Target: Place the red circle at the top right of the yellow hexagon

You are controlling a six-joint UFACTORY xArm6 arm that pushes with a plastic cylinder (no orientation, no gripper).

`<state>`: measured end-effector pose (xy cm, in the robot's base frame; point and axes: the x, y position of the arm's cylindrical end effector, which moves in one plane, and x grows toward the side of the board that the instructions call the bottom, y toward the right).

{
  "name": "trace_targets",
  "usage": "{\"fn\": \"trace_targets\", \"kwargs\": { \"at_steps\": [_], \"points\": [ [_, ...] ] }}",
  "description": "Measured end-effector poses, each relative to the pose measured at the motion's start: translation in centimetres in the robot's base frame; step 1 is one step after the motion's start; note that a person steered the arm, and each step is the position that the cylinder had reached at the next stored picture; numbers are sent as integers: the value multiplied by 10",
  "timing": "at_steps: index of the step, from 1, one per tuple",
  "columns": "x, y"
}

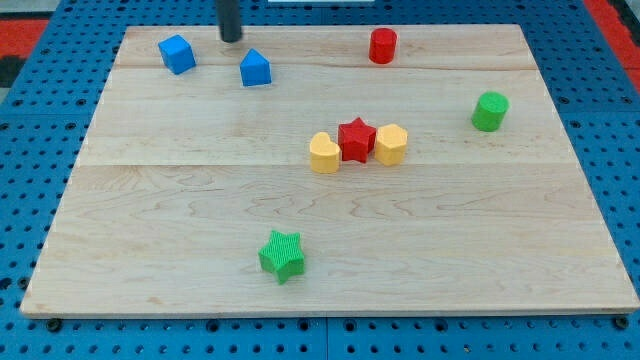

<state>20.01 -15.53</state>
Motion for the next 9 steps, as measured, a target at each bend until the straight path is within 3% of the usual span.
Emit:
{"fn": "trace_targets", "kwargs": {
  "at_steps": [2, 3, 5, 9],
  "points": [
    [54, -56],
    [29, -28],
    [12, 183],
    [8, 195]
  ]
}}
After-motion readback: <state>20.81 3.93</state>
